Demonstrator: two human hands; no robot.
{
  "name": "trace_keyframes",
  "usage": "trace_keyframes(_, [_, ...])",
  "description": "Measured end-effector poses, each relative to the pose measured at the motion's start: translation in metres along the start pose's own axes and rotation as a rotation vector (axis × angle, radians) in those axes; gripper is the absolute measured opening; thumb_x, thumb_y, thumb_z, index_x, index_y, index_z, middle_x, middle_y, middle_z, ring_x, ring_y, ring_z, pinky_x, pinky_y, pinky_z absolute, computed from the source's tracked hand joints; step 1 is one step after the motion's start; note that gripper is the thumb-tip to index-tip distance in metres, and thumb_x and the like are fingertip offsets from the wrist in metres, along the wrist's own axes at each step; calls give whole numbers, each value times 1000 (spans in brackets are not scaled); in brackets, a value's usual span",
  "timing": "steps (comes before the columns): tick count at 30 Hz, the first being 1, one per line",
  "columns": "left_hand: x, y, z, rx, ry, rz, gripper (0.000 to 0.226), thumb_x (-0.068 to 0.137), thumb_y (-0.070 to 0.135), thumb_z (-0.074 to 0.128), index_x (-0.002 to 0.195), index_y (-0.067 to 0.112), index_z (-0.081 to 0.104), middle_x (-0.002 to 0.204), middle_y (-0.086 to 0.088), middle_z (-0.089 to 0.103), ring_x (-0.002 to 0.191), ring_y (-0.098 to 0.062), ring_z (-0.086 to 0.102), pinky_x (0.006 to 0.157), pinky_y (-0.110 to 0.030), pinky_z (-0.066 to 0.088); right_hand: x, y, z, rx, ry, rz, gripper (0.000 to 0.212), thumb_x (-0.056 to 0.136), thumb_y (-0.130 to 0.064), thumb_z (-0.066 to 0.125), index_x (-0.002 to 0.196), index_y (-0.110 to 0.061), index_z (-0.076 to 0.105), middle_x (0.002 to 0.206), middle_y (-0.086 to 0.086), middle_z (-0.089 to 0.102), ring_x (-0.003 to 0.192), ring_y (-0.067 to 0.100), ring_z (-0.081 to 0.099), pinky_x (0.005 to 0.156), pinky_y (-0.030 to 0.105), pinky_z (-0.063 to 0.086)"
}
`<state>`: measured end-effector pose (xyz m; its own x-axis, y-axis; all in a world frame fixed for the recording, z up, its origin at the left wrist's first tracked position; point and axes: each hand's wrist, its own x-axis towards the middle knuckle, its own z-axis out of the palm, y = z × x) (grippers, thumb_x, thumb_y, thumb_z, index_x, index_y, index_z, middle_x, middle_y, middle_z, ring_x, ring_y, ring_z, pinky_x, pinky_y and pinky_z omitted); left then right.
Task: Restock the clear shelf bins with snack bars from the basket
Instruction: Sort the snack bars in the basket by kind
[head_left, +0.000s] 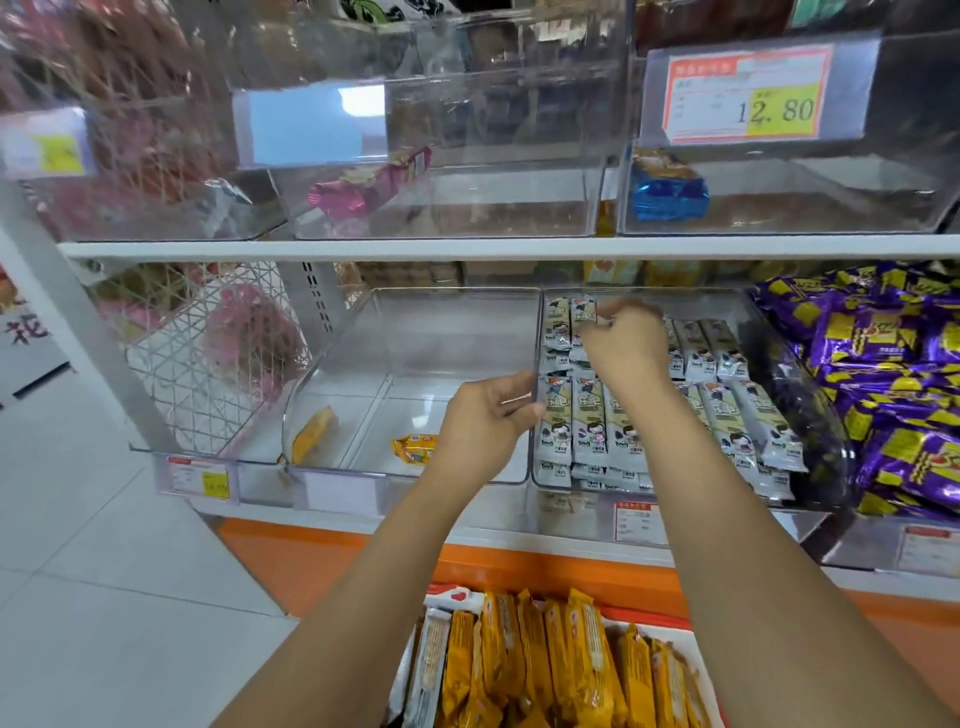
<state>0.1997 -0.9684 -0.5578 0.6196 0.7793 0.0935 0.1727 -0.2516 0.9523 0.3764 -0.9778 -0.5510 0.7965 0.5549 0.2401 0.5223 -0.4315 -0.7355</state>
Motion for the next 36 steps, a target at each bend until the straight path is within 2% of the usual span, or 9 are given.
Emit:
trace_keyframes(7, [-65,-16,-61,31,106,-56,39,91,31,59,74,-3,67,67,-2,71,69,-14,70,70,-28,57,-112,-29,-51,51,-176,-232,36,93,-30,59,65,-13,44,60,-1,46,67,17,52,56,29,35])
trace_keyframes(13, [-141,-82,-122,457,-32,-325,42,82,46,61,57,16,46,58,1,43,56,-14,42,61,-29,32,-205,-25,-11,-166,-696,-235,33,87,-45,62,107,-22,49,114,0,57,94,15,55,75,29,43])
trace_keyframes(15, [-161,-110,-131,565,-69,-425,36,83,50,58,63,20,51,67,-2,48,64,-21,51,66,-29,31,-231,-21,11,-258,-844,-214,54,89,-46,59,132,-17,41,135,4,47,114,21,52,87,31,44])
trace_keyframes(18, [-187,-147,-137,628,-62,-699,43,92,40,56,125,13,57,128,-9,56,116,-24,55,84,-24,37,-269,-13,46,-351,-965,-175,76,89,-46,59,148,-12,25,147,9,39,124,26,48,92,33,44])
trace_keyframes(21, [-207,-168,-136,687,-192,-781,30,97,40,45,109,17,60,115,-8,58,98,-17,59,83,-24,40,-304,-4,75,-445,-1074,-74,71,86,-50,60,138,-8,37,125,9,55,109,25,57,70,30,46])
trace_keyframes(24, [-222,-174,-129,628,-225,-782,23,98,31,44,97,12,58,85,-5,53,57,-9,44,56,-23,37,-332,-6,89,-658,-1125,6,48,90,-59,49,95,-11,52,101,6,51,106,25,56,56,29,40])
trace_keyframes(28, [-228,-180,-126,603,-213,-725,26,97,27,44,108,6,55,82,-6,56,58,-14,48,55,-23,39,-363,-4,98,-770,-1150,42,62,94,-62,37,111,-7,60,116,14,48,63,25,34,50,30,34])
trace_keyframes(31, [-230,-178,-130,592,-227,-718,16,96,24,47,89,11,50,70,-2,49,55,-11,45,50,-20,34,-380,2,106,-718,-1005,189,82,88,-66,46,137,-1,38,134,10,36,92,23,53,58,28,42])
trace_keyframes(36, [-235,-174,-135,534,-242,-708,15,93,16,53,107,14,54,92,-3,56,71,-14,52,59,-20,39,-391,-4,109,-656,-891,90,88,83,-59,61,144,-8,23,140,15,29,123,28,43,87,32,47])
